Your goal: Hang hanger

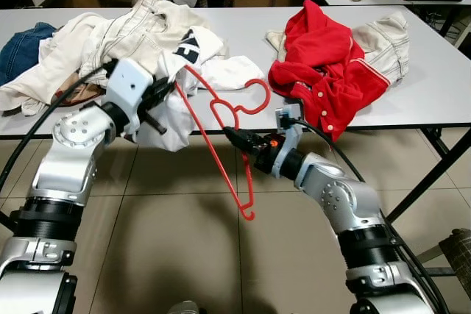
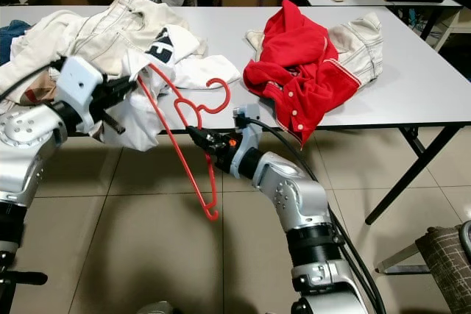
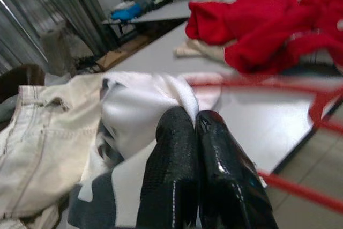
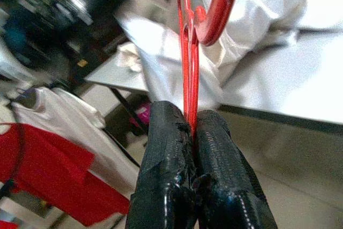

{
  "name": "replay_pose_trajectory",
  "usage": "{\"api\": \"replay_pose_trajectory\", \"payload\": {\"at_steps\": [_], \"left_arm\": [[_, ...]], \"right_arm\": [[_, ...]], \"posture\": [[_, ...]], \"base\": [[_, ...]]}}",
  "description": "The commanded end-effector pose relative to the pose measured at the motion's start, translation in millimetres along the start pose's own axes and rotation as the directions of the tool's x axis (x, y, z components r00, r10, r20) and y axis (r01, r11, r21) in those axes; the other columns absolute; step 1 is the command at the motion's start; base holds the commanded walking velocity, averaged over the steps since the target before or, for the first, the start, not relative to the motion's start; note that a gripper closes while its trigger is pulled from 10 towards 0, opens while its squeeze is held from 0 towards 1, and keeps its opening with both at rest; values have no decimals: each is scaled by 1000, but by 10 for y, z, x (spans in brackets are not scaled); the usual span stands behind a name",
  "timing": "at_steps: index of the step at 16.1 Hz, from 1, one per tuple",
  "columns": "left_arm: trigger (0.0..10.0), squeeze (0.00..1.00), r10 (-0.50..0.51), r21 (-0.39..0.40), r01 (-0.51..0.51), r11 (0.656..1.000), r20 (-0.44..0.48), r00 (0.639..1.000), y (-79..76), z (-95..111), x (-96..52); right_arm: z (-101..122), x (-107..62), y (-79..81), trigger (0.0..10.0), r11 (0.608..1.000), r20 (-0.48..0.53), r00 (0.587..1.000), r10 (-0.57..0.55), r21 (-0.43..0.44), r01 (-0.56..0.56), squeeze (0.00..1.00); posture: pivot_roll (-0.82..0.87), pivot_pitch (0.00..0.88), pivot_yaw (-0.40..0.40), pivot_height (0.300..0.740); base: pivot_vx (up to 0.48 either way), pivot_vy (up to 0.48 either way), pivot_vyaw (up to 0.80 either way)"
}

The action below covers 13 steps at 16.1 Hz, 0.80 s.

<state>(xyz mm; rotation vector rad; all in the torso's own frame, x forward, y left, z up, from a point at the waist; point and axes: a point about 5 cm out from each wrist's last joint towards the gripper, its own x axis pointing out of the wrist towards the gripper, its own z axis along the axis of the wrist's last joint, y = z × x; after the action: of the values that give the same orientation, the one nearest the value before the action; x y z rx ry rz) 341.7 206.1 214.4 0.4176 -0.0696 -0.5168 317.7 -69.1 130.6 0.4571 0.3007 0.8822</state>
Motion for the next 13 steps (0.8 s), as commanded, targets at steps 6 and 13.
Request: {"api": "replay_pose_trajectory", "payload": {"at_steps": [6,13], "left_arm": [[0,0,-39,12,38,999,58,998,29,238,-30],[0,0,-217,86,226,970,-104,971,-166,80,-200]], "right_arm": [[-87,-17,-186,10000,984,-102,980,-171,-74,164,0],[112,72,-124,10000,986,69,990,-125,118,116,0]], "posture": [[15,0,35,740],[32,0,16,740]], "base": [[0,0,0],[0,0,0]]}}
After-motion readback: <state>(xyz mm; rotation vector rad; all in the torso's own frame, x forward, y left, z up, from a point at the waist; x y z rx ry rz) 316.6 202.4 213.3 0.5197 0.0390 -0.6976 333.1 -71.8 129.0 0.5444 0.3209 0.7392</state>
